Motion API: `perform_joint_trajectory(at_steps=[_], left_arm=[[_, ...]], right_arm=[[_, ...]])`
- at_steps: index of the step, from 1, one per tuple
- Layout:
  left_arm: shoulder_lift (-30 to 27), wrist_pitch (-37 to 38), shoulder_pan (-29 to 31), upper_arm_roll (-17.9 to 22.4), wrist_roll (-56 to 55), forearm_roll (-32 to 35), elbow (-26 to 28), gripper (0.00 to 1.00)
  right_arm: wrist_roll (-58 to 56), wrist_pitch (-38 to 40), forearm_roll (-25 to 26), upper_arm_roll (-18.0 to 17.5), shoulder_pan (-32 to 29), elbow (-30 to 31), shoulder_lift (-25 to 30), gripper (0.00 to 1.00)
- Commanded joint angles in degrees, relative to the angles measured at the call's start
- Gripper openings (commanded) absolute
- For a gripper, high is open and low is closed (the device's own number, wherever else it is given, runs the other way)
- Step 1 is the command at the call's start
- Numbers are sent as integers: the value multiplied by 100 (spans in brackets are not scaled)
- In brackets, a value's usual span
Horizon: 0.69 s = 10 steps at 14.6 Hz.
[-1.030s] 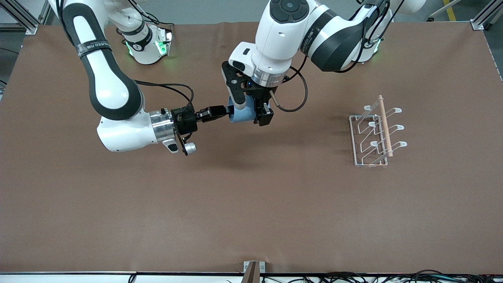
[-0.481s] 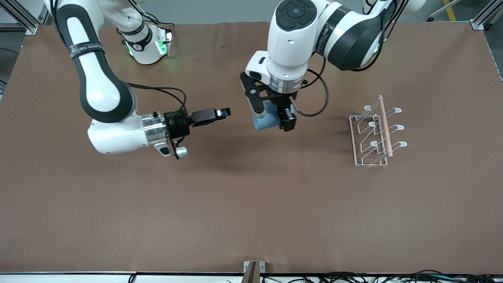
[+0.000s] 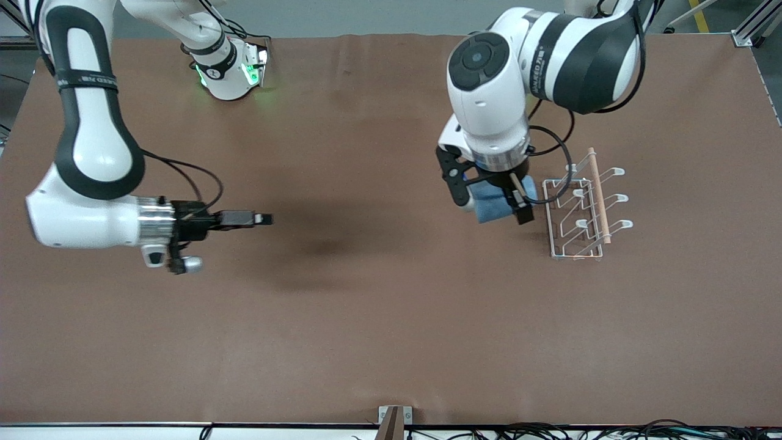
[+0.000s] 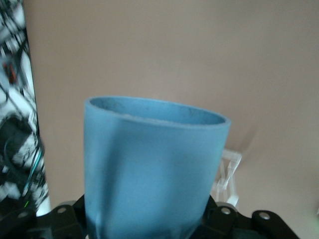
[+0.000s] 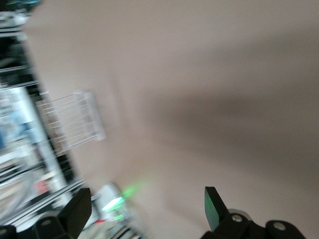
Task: Hang cup on cup holder
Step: 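Carry the cup toward the rack while the right gripper releases and withdraws, then lower the cup onto a rack hook with the left gripper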
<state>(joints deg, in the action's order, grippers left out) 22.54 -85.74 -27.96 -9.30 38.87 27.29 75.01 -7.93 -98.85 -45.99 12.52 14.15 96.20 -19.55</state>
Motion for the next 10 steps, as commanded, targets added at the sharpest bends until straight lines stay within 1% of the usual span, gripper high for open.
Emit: perform_joint_trajectory(at_steps=[1, 3, 4, 6, 7, 9, 10], left_arm=[[-75, 242, 229, -19, 584, 748, 338, 55], [-75, 260, 457, -19, 928, 1206, 601, 54], [-83, 277, 511, -19, 1033, 1399, 750, 55], [-75, 313, 572, -10, 1122, 1856, 1084, 54], [-23, 330, 564, -10, 1088, 2267, 1295, 54], [91, 461, 555, -19, 1043, 2980, 1586, 53], [110, 497, 555, -19, 1043, 3062, 1665, 53]], right_arm=[[11, -47, 1263, 181, -184, 48, 556, 100], [-33, 32, 2151, 181, -360, -127, 732, 100], [-24, 67, 2564, 190, -352, -180, 872, 100], [37, 181, 3723, 146, -352, -600, 1005, 100], [46, 338, 3998, 146, -361, -864, 1005, 100], [46, 803, 4089, 163, -448, -1453, 979, 100], [38, 1032, 4098, 155, -544, -1655, 979, 100]])
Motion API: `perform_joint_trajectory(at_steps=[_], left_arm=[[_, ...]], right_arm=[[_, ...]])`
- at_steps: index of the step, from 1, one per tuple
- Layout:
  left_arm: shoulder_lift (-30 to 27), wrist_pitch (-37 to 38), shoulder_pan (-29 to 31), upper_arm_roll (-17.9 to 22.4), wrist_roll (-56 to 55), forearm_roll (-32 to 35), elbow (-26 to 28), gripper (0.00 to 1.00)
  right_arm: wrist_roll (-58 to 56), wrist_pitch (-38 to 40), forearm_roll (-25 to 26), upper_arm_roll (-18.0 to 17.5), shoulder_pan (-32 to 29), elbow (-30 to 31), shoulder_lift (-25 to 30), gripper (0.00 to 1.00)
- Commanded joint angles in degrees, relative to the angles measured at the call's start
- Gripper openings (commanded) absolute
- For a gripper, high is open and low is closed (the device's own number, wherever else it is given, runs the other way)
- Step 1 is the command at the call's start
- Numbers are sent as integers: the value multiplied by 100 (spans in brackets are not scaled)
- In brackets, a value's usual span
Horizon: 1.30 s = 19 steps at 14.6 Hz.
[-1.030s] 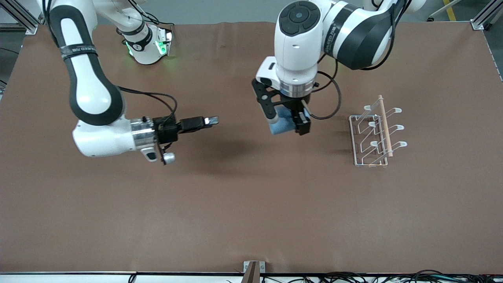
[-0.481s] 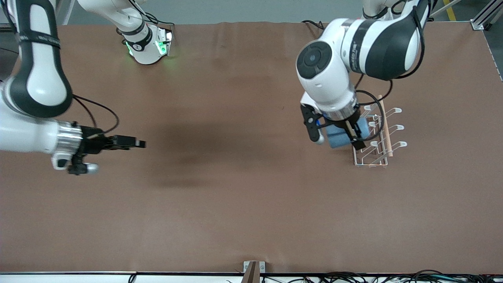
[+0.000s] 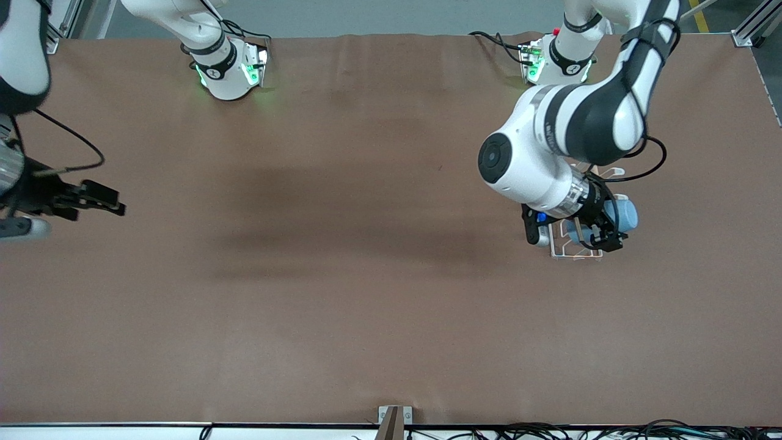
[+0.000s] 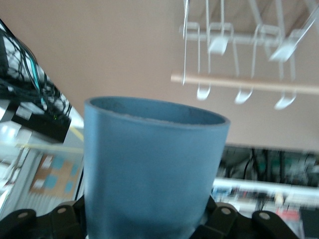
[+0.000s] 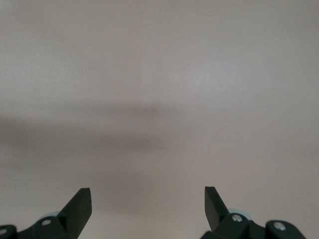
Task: Hang cup on cup holder
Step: 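Lower the cup onto a rack hook with the left gripper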
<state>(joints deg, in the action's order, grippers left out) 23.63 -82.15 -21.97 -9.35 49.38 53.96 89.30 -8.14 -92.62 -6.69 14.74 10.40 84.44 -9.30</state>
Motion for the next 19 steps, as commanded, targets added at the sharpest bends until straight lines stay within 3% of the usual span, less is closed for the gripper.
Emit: perform_joint_trajectory(at_steps=[1, 6, 12, 16, 19], left_arm=[[10, 138, -36, -6, -8, 431, 341, 53], [53, 147, 8, -15, -121, 695, 886, 53], [264, 331, 88, -6, -192, 774, 940, 53], [536, 340, 44, -15, -552, 774, 887, 53], [712, 463, 44, -15, -798, 774, 914, 53]], right_arm=[[41, 620, 194, -68, -274, -664, -46, 100], [50, 1070, 379, -260, -643, -938, 24, 100], [392, 957, 783, -1235, -1276, -509, 586, 100], [401, 780, 783, -1237, -1277, -228, 753, 99], [393, 184, 783, -1237, -1277, 614, 1280, 99]])
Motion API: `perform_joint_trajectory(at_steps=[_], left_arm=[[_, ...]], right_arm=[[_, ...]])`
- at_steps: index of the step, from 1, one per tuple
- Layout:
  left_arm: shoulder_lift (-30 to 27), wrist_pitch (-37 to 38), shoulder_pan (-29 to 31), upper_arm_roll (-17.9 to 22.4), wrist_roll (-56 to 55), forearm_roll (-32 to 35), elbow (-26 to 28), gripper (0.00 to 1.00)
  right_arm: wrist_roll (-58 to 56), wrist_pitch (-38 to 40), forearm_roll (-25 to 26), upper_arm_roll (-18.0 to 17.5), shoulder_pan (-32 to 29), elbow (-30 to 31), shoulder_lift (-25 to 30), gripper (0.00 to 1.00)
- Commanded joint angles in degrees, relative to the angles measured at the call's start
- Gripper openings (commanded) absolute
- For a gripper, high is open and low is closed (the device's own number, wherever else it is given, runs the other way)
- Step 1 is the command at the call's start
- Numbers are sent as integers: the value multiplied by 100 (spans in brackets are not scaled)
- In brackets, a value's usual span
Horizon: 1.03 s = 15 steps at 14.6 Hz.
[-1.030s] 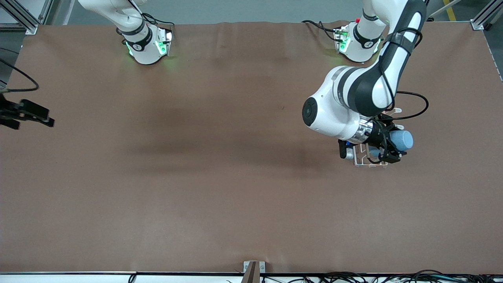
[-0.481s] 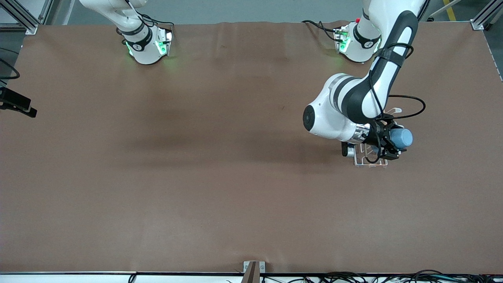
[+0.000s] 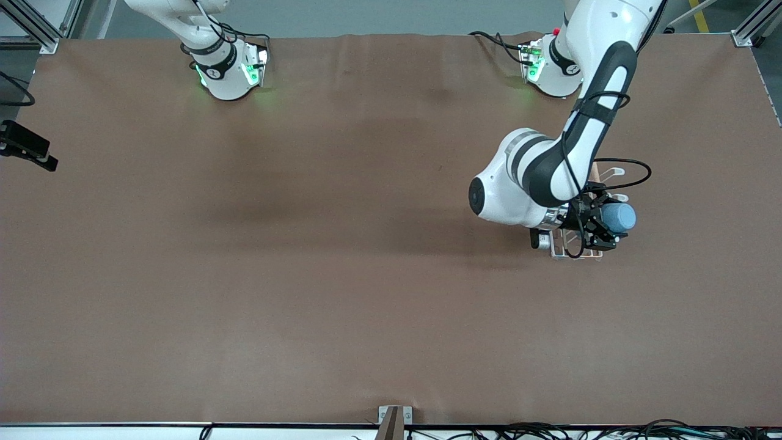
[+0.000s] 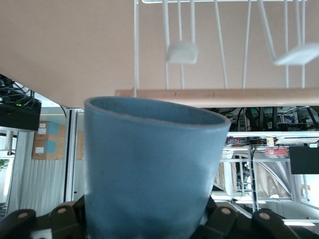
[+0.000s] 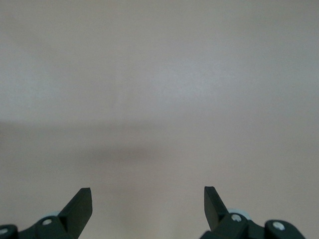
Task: Hang cup on cup holder
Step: 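Lower the cup onto a rack hook with the left gripper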
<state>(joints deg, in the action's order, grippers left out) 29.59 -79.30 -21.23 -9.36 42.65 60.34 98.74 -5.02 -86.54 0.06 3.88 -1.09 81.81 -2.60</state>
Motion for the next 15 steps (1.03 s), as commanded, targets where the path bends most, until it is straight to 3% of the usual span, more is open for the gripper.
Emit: perform_joint_trajectory(at_steps=[1, 7, 9, 11, 15], left_arm=[[169, 196, -65, -13, -203, 136, -39, 53], [512, 205, -101, -13, -538, 180, -91, 55], [556, 205, -154, -13, -635, 180, -91, 64], [539, 205, -145, -22, -722, 127, -91, 100], [486, 205, -136, -31, -749, 109, -152, 100]], right_arm=[[81, -468, 108, -142, -102, 950, 646, 99], [63, -434, 108, -142, -128, 855, 620, 100], [54, -425, 108, -142, -128, 855, 620, 100], [37, -407, 108, -142, -119, 855, 612, 100], [1, -363, 108, -142, -128, 863, 612, 100]])
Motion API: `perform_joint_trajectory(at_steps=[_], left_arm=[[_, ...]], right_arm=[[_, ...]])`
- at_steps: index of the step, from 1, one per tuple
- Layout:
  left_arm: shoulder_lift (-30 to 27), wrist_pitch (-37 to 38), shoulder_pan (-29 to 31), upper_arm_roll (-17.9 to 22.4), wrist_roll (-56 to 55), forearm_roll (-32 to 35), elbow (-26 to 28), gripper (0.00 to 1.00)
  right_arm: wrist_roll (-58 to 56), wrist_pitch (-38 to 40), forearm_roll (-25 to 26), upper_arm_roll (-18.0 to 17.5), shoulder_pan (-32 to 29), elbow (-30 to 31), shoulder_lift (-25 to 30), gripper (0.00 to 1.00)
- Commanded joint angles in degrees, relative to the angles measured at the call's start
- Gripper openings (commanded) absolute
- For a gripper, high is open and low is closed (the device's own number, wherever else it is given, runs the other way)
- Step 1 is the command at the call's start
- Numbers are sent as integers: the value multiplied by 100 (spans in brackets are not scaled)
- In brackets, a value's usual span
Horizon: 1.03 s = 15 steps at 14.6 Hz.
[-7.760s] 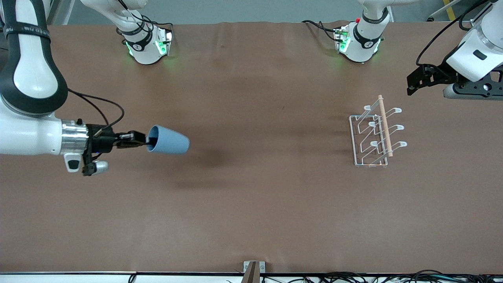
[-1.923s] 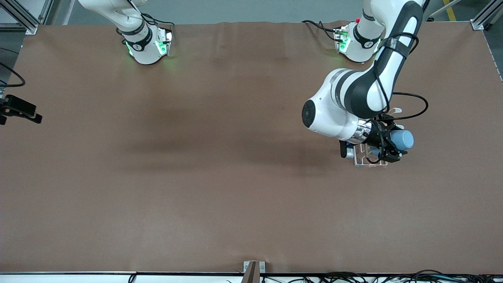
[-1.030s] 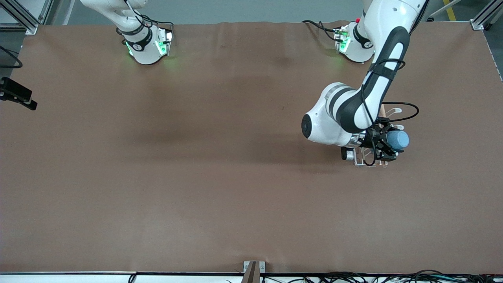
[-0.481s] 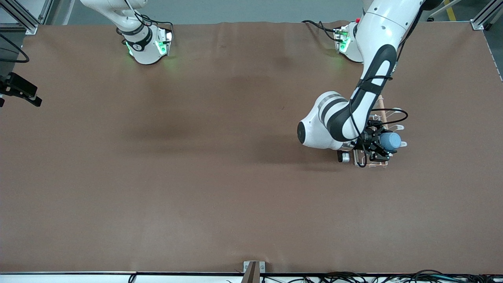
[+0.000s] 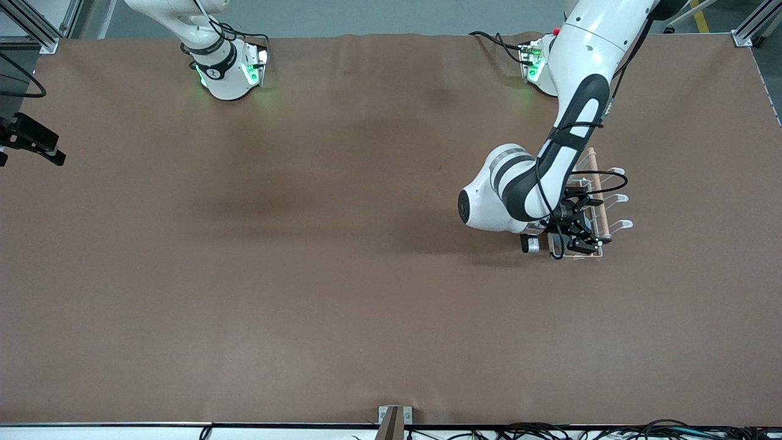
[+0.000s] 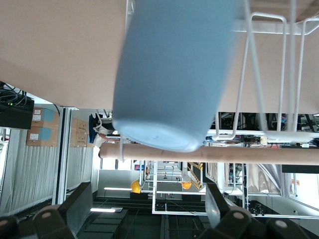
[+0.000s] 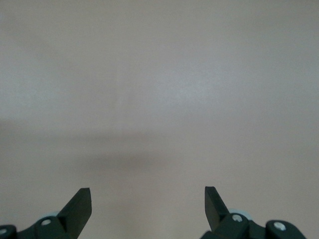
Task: Hang cup on cup holder
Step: 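Lower the cup onto a rack hook with the left gripper, then open the left gripper and lift it off the hung cup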
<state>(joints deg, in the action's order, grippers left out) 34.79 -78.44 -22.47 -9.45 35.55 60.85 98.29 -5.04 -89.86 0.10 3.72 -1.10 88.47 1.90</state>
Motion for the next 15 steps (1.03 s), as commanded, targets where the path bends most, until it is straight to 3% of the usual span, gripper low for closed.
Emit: perform_joint_trajectory(at_steps=[1, 3, 6, 8, 11, 15], left_arm=[[-43, 119, -11, -30, -39, 49, -230, 100], [-305, 127, 41, -65, -31, -204, -476, 100], [-692, 127, 181, -57, -4, -1047, -1266, 100], [-755, 127, 191, -22, -4, -1635, -2011, 100], [-781, 198, 366, -13, -57, -1937, -2585, 100], [-1159, 136, 375, -57, -1397, -2330, -3034, 100]], right_arm=[[3, -32, 104, -126, -119, 197, 162, 100], [12, -14, 104, -126, -119, 206, 162, 100], [82, 143, 86, -126, -101, 197, 153, 100], [91, 302, 16, -126, -84, 197, 153, 100], [91, 293, 7, -126, -92, 189, 144, 100], [91, 276, 7, -126, -101, 110, 100, 100]])
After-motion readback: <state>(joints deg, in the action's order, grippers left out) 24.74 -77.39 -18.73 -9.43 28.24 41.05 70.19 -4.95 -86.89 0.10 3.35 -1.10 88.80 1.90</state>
